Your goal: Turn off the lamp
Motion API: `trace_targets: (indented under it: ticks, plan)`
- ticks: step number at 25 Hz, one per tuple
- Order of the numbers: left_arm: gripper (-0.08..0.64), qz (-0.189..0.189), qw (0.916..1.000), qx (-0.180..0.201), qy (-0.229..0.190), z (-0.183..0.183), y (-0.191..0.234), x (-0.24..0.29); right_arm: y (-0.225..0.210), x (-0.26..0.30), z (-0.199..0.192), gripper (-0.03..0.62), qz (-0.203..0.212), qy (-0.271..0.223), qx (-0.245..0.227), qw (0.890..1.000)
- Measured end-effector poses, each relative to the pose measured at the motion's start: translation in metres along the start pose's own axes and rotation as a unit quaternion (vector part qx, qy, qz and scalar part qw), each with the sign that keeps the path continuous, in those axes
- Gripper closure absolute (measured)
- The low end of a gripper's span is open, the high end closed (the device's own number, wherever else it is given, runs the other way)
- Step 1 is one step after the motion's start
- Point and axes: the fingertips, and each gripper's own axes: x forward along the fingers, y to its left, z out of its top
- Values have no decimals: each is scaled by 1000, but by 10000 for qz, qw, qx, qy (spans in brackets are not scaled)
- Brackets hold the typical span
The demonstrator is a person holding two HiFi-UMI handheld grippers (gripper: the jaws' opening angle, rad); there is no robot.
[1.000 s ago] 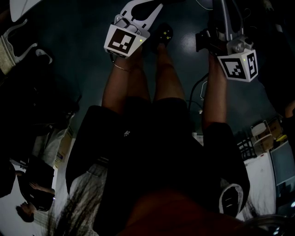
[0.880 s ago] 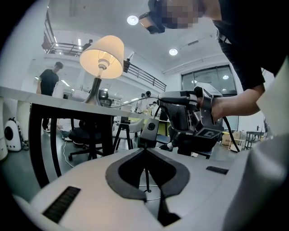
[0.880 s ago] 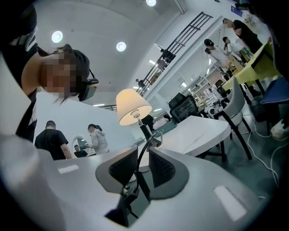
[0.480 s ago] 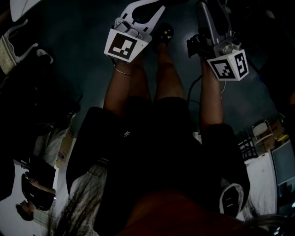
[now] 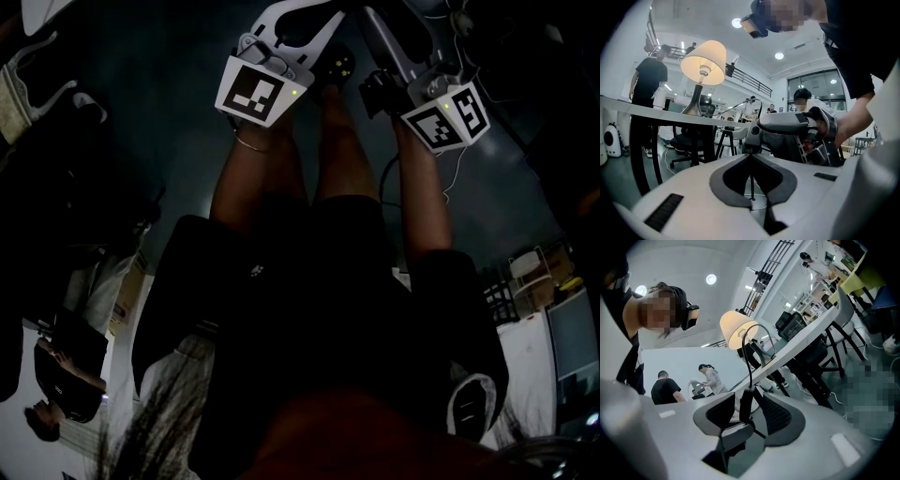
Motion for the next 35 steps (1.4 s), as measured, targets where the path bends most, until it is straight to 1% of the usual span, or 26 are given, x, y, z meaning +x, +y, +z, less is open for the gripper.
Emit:
trace_targets:
  ticks: [2, 5, 7, 9, 13, 18, 25, 35]
  plan:
    - [543, -35, 10000, 27, 11, 0, 0, -2, 1, 4, -3, 437, 23, 19, 24, 10000]
    - [543, -129, 9998, 107, 68, -2, 0, -4, -1, 7, -7, 438, -79, 40, 72, 9999]
    - [543, -123, 9999, 101, 65, -5, -2, -5, 0, 8, -11, 497, -65, 125, 88, 9999]
    - [543, -112, 9999, 62, 29, -6, -2, -5, 0, 9, -13, 503, -30, 147, 108, 9998]
    - [543, -133, 9999, 32, 59, -9, -2, -4, -2, 8, -14, 506, -70, 107, 229, 9997]
    - [543, -128, 9998, -117, -46, -8, -2, -5, -2, 8, -15, 506, -53, 106, 248, 9996]
    - [543, -165, 9999, -10, 40, -10, -2, -5, -3, 7, -15, 508, -65, 48, 373, 9993]
    - [543, -225, 9997, -44, 26, -12, -3, -4, -4, 6, -16, 511, -66, 46, 383, 9992]
